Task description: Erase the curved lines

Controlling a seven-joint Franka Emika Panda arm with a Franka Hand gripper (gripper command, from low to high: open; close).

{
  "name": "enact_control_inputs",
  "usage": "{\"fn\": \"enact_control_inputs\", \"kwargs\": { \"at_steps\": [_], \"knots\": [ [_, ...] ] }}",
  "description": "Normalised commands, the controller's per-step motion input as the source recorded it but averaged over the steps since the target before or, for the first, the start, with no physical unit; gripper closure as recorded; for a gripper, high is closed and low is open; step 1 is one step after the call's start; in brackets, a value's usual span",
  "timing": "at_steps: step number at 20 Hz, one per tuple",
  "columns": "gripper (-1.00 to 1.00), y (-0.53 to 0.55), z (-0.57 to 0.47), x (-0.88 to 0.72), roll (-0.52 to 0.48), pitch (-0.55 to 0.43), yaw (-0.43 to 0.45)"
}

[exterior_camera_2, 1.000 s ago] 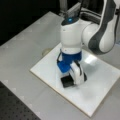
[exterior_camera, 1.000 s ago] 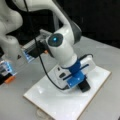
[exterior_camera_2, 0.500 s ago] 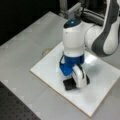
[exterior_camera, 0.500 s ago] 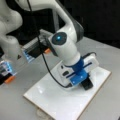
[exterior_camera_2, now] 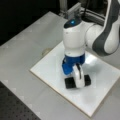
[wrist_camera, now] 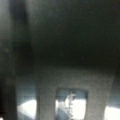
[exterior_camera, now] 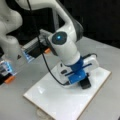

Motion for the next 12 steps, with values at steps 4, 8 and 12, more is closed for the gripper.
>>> {"fn": "enact_control_inputs", "kwargs": {
  "at_steps": [4,8,12],
  "knots": [
    [1.0,-0.16,0.49,-0.18,-0.147,0.338,0.059],
    [1.0,-0.32,0.4,-0.05,-0.161,0.272,0.14],
    [1.0,-0.35,0.22,0.05,-0.15,0.205,0.237]
  ]
}}
